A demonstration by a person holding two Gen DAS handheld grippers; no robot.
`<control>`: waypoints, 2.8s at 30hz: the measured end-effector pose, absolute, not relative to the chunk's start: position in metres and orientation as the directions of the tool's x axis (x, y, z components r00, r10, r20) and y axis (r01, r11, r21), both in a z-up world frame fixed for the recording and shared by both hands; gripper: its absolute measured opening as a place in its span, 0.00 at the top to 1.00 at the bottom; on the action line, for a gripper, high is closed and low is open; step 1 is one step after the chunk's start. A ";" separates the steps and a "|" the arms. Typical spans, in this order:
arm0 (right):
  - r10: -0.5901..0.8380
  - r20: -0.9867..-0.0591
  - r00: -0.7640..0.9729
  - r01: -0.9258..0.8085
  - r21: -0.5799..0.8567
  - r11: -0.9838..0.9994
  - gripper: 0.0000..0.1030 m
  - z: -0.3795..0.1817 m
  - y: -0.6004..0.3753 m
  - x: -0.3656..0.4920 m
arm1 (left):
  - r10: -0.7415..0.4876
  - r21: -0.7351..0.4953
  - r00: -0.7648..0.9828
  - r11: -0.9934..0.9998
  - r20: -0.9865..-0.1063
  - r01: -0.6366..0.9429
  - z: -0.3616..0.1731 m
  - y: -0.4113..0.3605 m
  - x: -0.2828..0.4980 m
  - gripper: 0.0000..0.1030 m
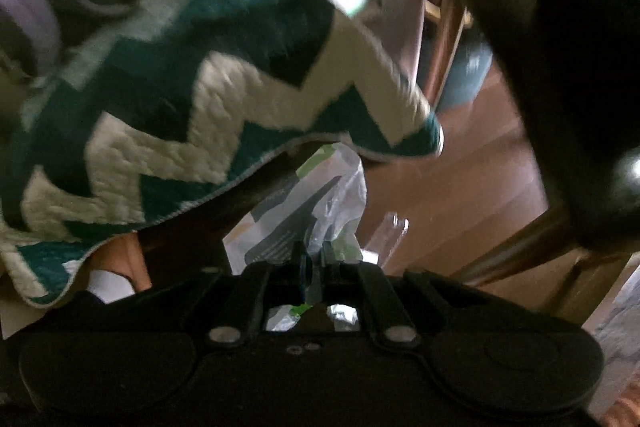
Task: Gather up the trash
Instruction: 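Lift the bottle and white bag and carry them over the green bin, then open both grippers to drop the bottle and bag into the bin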
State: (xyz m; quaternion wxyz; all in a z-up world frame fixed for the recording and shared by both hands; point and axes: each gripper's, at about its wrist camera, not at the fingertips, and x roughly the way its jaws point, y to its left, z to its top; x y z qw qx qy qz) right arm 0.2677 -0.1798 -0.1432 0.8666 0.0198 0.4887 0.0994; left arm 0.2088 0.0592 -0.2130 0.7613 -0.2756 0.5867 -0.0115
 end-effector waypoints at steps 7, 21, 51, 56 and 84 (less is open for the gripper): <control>0.222 -0.746 0.628 -0.210 0.113 0.971 0.96 -0.066 -0.214 0.235 | -0.356 -0.488 0.459 0.848 -0.814 -0.208 -0.127 0.037 0.206 0.60; 0.195 -0.514 0.835 -0.231 -0.005 0.973 0.96 0.092 -0.300 0.222 | -0.461 -0.575 0.660 0.817 -0.594 0.053 0.056 -0.050 0.239 0.60; -0.078 -0.475 0.876 0.084 -0.008 0.996 0.96 0.154 -0.505 0.326 | -0.500 -0.296 0.670 0.866 -0.549 0.403 0.190 -0.340 0.385 0.60; -0.061 -0.512 0.857 0.062 -0.014 0.998 0.93 0.143 -0.506 0.335 | -0.453 -0.214 0.673 0.886 -0.585 0.411 0.171 -0.358 0.397 0.60; 0.017 -0.502 0.865 0.005 0.042 0.999 0.56 0.153 -0.488 0.287 | -0.436 -0.132 0.701 0.886 -0.564 0.444 0.181 -0.328 0.355 0.52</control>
